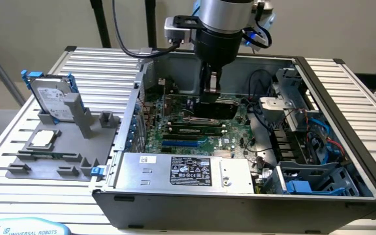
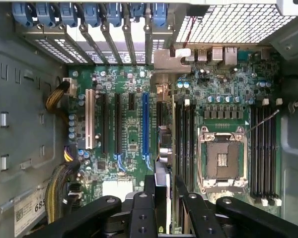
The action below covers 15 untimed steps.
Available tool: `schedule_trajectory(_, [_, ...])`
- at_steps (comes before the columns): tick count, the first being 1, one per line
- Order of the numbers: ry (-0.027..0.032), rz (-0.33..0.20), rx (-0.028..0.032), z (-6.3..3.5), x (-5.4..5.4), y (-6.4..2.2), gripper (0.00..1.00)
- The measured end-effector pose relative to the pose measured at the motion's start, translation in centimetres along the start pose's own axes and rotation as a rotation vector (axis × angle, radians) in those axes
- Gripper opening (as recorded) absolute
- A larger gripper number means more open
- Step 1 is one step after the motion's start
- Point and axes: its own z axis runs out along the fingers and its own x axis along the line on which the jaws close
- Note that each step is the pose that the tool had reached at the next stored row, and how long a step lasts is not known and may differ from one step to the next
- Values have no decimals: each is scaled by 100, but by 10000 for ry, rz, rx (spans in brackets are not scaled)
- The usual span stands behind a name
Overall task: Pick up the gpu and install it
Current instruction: 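Insert the gpu into the slot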
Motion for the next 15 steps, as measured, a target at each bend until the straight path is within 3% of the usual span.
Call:
schedule_trajectory(6, [1, -2, 0, 68, 64, 163, 26])
schedule_trajectory(15, [0, -1, 0, 183, 225, 196, 26])
